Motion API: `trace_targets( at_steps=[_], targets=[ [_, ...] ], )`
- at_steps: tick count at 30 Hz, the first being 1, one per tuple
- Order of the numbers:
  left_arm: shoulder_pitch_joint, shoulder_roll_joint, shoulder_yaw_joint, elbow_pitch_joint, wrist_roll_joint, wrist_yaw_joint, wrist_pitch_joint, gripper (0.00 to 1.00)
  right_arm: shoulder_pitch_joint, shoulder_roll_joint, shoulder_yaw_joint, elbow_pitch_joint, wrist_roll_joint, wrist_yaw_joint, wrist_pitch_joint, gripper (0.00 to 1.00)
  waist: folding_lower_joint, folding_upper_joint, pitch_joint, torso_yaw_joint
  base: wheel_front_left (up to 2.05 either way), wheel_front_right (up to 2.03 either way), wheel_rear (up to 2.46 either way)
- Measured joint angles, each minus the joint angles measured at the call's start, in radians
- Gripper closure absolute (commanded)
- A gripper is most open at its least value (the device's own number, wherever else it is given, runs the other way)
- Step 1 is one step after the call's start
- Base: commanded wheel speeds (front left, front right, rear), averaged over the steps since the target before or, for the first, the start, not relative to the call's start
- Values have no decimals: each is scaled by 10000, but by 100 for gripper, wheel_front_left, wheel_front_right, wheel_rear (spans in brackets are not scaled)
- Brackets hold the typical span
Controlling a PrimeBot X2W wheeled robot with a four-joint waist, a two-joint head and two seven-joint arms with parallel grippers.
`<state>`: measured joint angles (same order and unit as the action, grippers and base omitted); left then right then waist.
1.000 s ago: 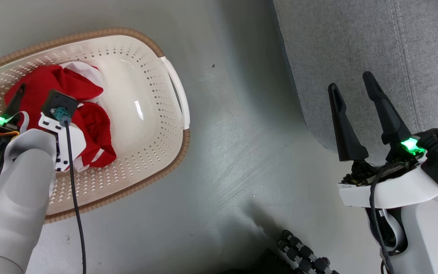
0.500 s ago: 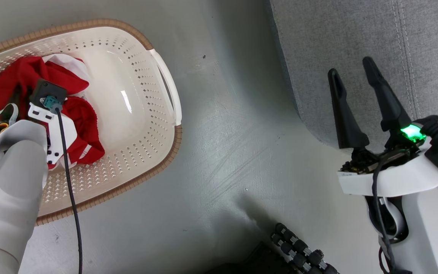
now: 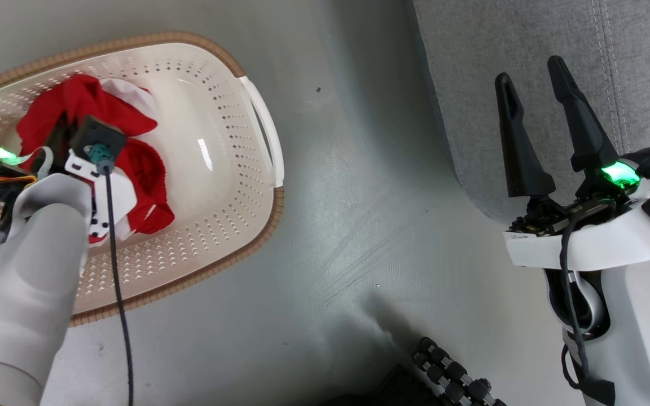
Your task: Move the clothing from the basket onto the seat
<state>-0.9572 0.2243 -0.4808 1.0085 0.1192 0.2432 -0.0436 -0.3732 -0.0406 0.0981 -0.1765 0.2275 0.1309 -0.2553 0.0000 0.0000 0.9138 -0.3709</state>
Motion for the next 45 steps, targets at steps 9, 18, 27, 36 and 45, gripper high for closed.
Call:
trace_targets(
  at_steps=[9,18,27,36,45],
  targets=[
    [131,-769,-441,-840,-13,-385,-339,100,-260,-4,-2,295,-4,0,0,0,0,0,-447,393,0,0,0],
    [724,-825,-493,-2013,-130,-449,-961,100,-469,-13,104,591,-268,0,0,0,0,0,-1063,918,0,0,0],
    [1358,-932,-176,-3421,-903,-790,-1528,100,-779,-40,318,876,-667,0,0,0,0,0,-1767,1492,0,0,0],
    [1509,-802,148,-4792,-1442,-1197,-1778,100,-1084,-506,654,1243,-1024,0,0,0,0,0,-2602,2023,0,0,0],
    [1809,-721,213,-5660,-2031,-1810,-1799,100,-1075,-863,861,1791,-1057,0,0,0,0,0,-3557,2470,0,0,0]
  ],
)
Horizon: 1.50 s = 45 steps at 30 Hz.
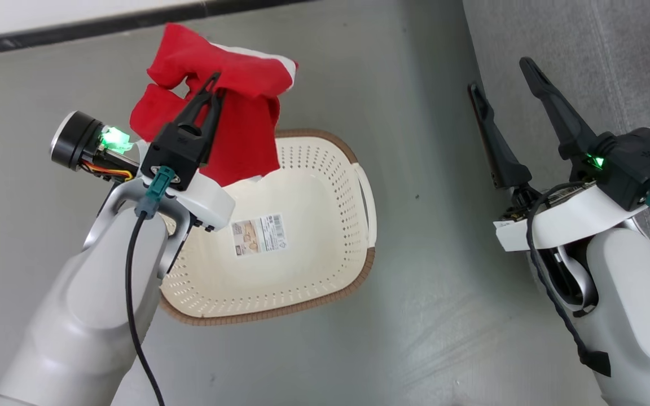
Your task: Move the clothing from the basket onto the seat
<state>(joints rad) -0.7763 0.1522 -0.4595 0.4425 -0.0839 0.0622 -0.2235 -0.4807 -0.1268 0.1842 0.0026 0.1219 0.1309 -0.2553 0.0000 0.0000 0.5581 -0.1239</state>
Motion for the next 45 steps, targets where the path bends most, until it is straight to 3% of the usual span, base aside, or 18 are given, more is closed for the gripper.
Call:
trace_targets(
  at_steps=[6,24,37,45],
  targets=[
    [25,2,-71,-458,-374,-606,-67,100,17,-435,238,324,-29,0,0,0,1,0,-693,225,0,0,0],
    [-3,-142,-761,-1195,-702,-1632,-19,100,507,-1829,1931,1260,-105,0,0,0,0,0,-2917,598,0,0,0],
    [58,-610,-1766,-1682,-1271,-1808,378,100,-17,-2297,4504,1716,151,0,268,0,0,0,-4350,820,0,0,0],
    [281,-738,-2334,-2073,-1574,-1871,591,100,-410,-2286,5379,2038,485,0,439,0,0,0,-4868,1017,0,0,0]
  ],
)
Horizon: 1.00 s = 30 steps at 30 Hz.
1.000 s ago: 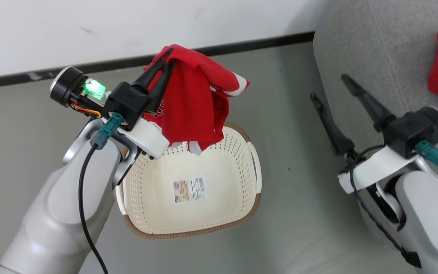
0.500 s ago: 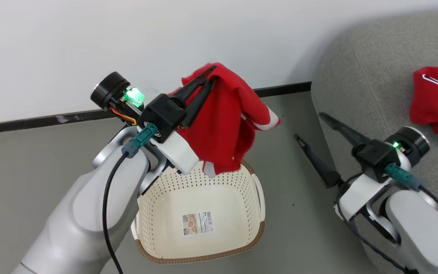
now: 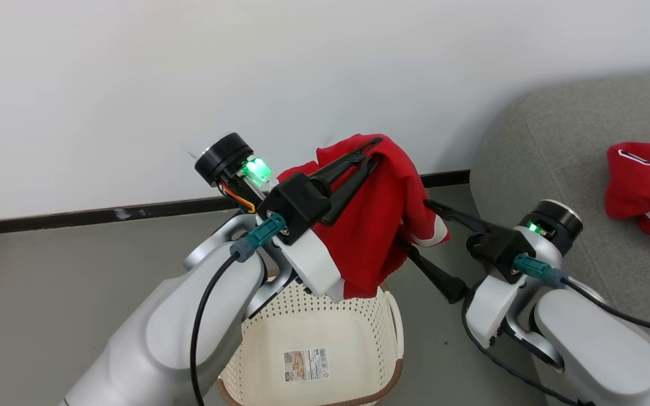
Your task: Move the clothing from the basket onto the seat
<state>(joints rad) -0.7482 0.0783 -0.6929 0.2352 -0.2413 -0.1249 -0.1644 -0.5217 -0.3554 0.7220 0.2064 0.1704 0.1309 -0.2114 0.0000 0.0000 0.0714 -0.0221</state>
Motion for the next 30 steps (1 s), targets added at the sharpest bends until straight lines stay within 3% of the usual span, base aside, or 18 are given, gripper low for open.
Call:
trace_targets(
  at_steps=[8,9,10,13,25,26,28,29,30],
  targets=[
    [143,-102,-428,-360,-364,-12,240,100,-510,194,729,380,420,0,104,0,0,0,-430,303,0,0,0],
    [212,-107,-487,-385,-418,-12,242,100,-512,226,802,428,483,0,105,7,0,0,-472,344,0,0,0],
    [267,-111,-529,-395,-476,-12,313,100,-517,257,863,474,535,0,104,41,0,0,-510,382,0,0,0],
    [428,-111,-587,-418,-759,-12,418,100,-520,324,1011,569,669,0,104,100,0,0,-615,488,0,0,0],
    [1256,21,-19,-215,-1615,-10,575,100,-396,-58,685,539,1302,0,77,100,-1,0,-863,531,0,0,0],
    [1340,38,42,-167,-1678,-8,575,74,-340,-102,612,506,1379,0,75,100,0,0,-866,500,0,0,0],
    [1497,107,67,-48,-1898,-10,577,52,-206,-207,453,426,1494,0,75,100,0,0,-872,430,0,0,0],
    [1589,96,102,2,-2050,-10,577,20,-126,-261,355,385,1519,0,75,100,0,0,-875,391,0,0,0],
    [1708,61,171,38,-2265,-10,577,5,-50,-324,261,359,1559,0,75,100,0,0,-876,351,0,0,0]
  ],
)
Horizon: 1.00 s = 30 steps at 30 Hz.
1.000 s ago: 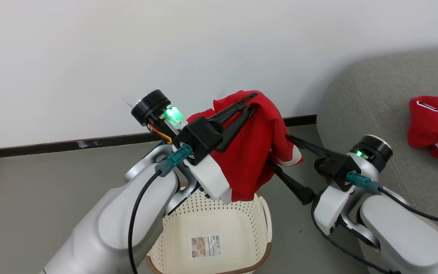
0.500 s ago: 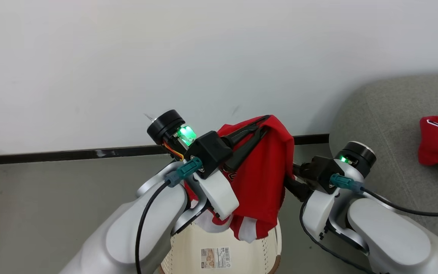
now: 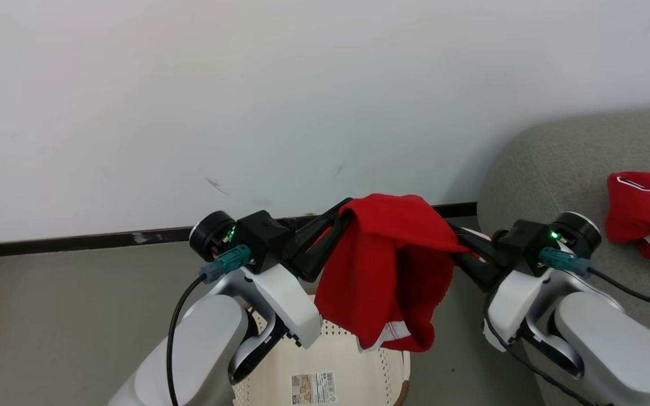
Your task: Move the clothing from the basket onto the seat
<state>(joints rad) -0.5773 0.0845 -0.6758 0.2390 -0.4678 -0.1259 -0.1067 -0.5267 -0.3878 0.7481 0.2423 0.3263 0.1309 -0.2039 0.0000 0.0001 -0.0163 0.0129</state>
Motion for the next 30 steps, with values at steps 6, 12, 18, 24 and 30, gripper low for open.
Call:
trace_targets(
  at_steps=[6,12,18,24,30],
  targets=[
    [363,-142,123,48,-913,0,-94,0,428,-439,-909,-73,75,0,0,100,0,0,-6,-297,0,0,0],
    [375,-186,-339,-111,-1220,-2,-282,0,946,-700,-2138,-182,173,0,-2,100,0,0,-4,-686,0,0,0],
    [375,-207,-1011,-293,-1248,-2,-560,0,1589,-972,-3361,-378,169,0,-2,100,0,0,8,-1152,0,0,0],
    [375,-215,-1452,-351,-1590,-2,-723,0,2186,-1057,-4240,-713,56,0,0,100,0,0,25,-1670,0,0,0],
    [375,-217,-1822,-384,-1661,-2,-888,0,2814,-936,-4702,-1093,10,0,17,100,0,0,45,-2207,0,0,0]
  ],
)
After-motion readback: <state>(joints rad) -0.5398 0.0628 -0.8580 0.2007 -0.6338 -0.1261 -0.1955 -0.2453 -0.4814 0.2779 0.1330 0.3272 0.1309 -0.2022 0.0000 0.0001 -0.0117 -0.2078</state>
